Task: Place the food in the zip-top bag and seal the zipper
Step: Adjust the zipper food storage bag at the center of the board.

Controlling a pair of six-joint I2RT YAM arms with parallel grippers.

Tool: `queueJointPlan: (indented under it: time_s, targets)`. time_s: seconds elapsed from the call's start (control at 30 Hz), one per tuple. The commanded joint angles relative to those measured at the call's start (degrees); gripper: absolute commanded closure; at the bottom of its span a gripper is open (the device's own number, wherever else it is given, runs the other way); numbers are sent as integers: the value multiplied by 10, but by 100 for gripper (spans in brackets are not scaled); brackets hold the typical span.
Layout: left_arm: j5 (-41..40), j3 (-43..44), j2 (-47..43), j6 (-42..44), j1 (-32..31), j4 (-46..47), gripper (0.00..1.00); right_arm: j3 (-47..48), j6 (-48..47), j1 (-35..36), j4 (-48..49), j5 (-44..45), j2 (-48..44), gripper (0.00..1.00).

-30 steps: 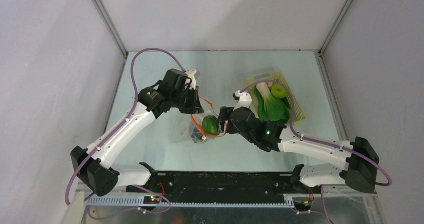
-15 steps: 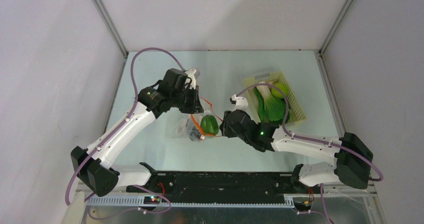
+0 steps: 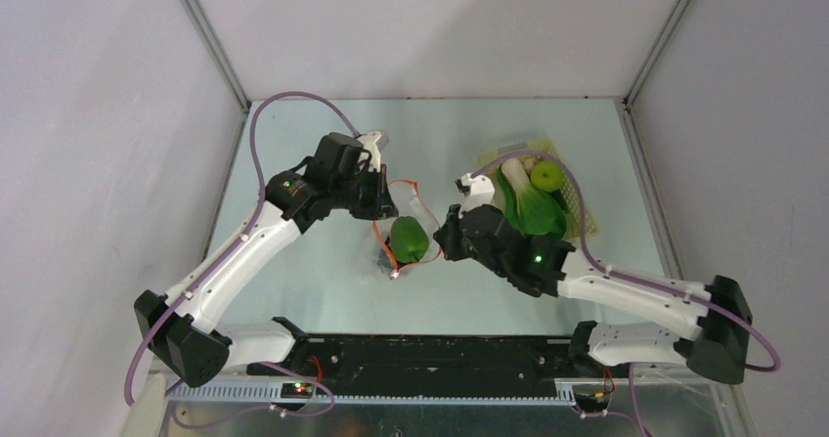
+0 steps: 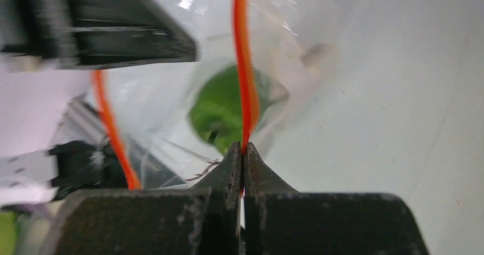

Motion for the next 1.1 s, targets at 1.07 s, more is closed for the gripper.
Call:
queueJointPlan:
  time_s: [1.07]
  targets:
    - [-43, 6, -13, 0, 10, -4, 100, -4, 11, -161, -2, -176, -65, 71]
